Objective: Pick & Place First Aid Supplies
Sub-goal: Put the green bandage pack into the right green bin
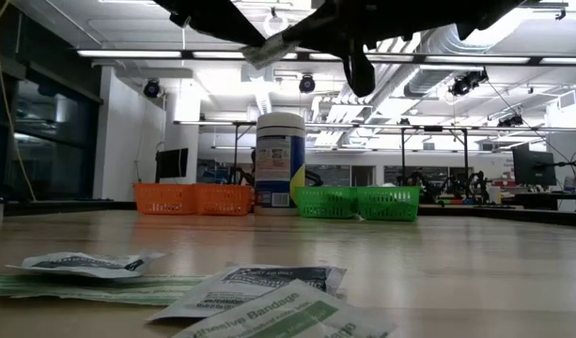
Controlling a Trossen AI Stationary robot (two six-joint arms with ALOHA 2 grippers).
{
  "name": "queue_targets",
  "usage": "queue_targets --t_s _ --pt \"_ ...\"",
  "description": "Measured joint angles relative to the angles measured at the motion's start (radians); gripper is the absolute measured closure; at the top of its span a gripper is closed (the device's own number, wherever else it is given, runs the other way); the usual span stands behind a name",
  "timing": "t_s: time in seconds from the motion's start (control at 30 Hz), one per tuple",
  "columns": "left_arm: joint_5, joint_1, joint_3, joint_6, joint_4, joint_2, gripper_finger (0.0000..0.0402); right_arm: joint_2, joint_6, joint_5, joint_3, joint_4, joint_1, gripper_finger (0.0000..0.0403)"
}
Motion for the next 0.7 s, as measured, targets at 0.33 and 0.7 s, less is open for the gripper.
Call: queue_targets --t_s 0.33,0.7 --pt "0.052 0.0 0.001 -0.019 -0.152 -0.1 0.0242 -0.077 0.041 0.025 0.0 -0.152 -0.067 0.0402" --pt "-0.019 -0.044 0.0 -0.114 -0.394 -0.282 0.0232 -0.41 0.006 0.032 0.002 -0.857 -0.31 0.0403"
